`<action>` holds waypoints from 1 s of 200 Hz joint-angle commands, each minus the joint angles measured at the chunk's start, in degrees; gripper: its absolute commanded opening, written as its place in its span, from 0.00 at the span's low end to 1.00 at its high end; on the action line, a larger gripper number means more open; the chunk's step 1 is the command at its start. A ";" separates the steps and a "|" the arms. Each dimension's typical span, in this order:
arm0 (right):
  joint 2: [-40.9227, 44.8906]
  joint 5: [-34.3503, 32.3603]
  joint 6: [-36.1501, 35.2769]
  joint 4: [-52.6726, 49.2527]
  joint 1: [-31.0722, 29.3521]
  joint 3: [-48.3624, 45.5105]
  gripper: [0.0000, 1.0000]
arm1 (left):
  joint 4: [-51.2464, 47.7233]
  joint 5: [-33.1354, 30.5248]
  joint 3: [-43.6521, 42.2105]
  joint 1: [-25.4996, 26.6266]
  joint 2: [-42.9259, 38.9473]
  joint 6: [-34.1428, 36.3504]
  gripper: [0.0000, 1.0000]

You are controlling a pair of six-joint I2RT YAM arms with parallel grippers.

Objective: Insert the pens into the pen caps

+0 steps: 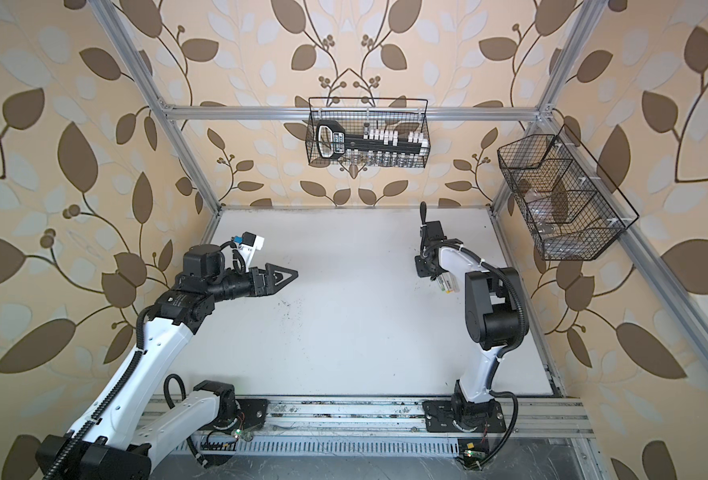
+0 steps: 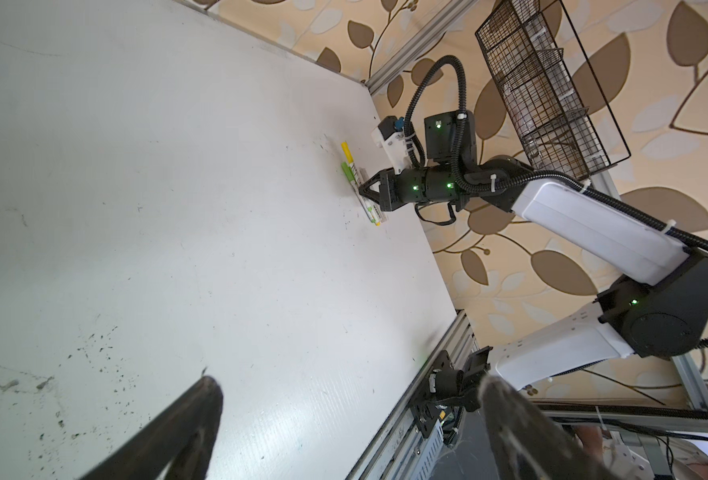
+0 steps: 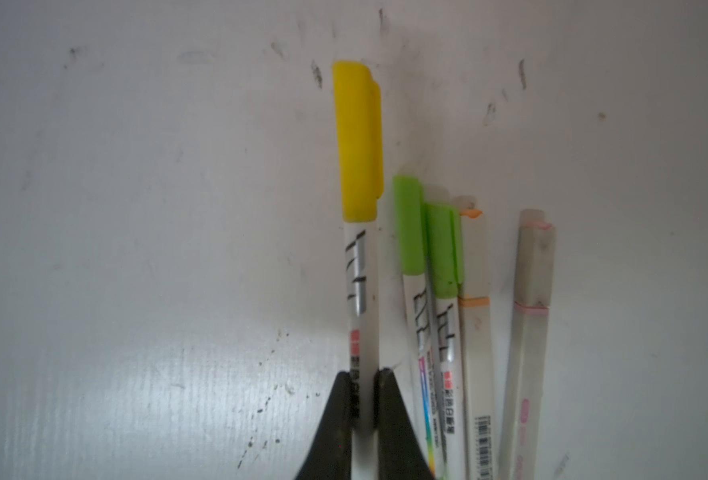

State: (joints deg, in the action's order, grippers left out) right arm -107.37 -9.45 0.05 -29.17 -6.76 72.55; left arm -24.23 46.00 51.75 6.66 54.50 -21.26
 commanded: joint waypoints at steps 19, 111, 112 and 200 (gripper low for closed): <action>-2.79 -3.34 -1.98 -4.38 -0.44 1.41 0.14 | 0.76 0.94 -0.24 -0.42 0.68 0.53 0.99; 3.23 -6.22 -3.22 -2.76 -2.08 -1.13 0.46 | 0.26 -4.84 0.09 -0.42 3.14 0.71 0.99; 3.36 -6.21 -3.17 -2.57 -2.14 -1.16 0.47 | 0.20 -5.16 0.01 -0.42 3.19 0.70 0.99; 24.80 -6.72 -3.48 38.82 -6.02 -31.96 1.00 | 8.29 -57.03 -8.82 -0.42 1.05 7.90 0.99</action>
State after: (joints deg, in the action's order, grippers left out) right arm -86.56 -15.18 -1.69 -7.97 -12.32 47.55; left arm -22.44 9.19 46.41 6.66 58.04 -18.85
